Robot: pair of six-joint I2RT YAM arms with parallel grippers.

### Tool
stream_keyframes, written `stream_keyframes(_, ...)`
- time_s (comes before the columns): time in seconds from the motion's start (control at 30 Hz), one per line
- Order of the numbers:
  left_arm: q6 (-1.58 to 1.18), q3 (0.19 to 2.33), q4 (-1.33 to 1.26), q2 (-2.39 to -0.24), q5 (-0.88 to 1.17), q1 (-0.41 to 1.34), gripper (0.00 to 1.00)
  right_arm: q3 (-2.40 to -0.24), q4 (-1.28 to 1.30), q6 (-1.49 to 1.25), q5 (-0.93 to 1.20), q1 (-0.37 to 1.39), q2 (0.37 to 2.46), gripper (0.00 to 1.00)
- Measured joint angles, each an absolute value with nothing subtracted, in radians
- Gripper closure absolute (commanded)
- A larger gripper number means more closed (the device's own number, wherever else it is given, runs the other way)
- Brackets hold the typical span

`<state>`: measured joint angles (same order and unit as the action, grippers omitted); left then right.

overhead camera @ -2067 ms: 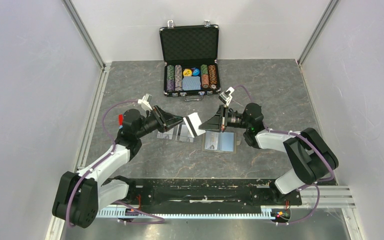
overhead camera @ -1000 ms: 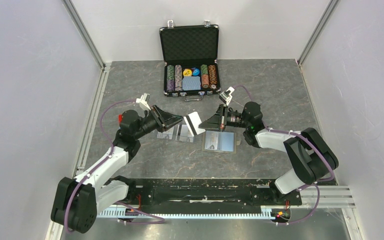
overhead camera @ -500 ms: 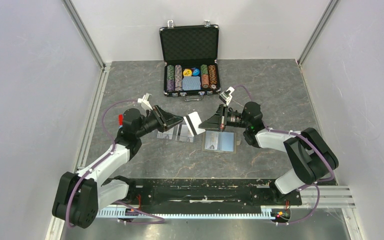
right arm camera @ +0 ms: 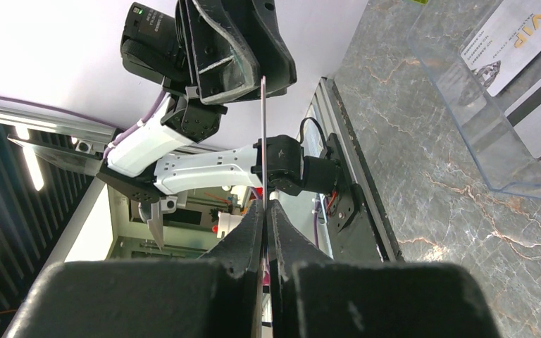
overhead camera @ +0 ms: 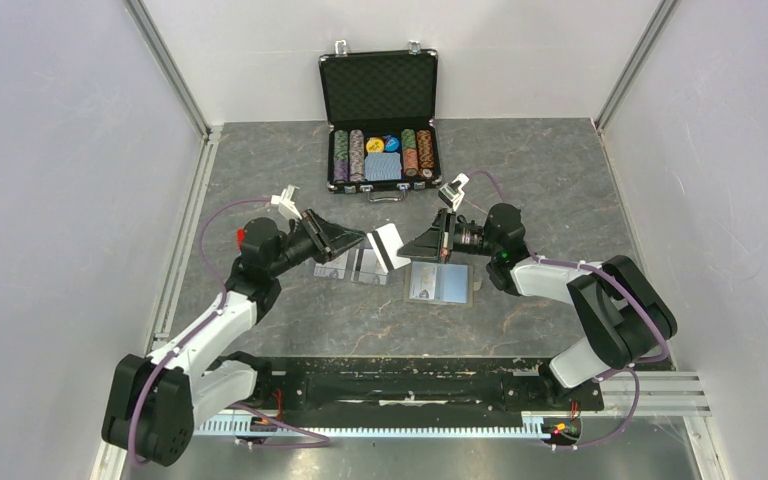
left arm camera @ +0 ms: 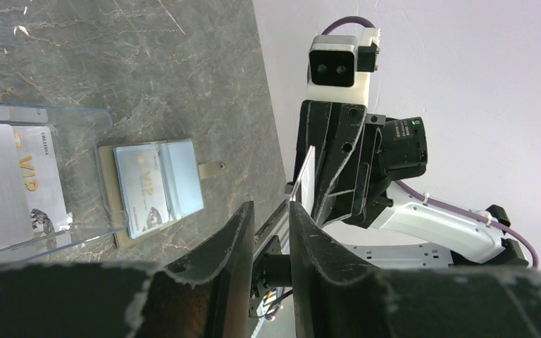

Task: Put the credit cards into the card holder
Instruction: Place the credit card in the storage box.

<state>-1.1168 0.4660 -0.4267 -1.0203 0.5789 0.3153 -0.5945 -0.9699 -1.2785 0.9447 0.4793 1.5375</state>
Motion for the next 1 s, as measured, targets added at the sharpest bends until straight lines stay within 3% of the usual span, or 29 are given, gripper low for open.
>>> stream_keyframes(0.57, -1.106, 0.5, -0.42, -1.087, 0.604, 0.315, 0.71, -0.595, -0.97, -1.279, 0.945, 0.476, 1.538, 1.0)
stream_keyframes(1.0, -1.08, 0.545, -0.392, -1.155, 0.603, 0.352, 0.67, -0.594, -0.97, -1.278, 0.946, 0.473, 1.538, 1.0)
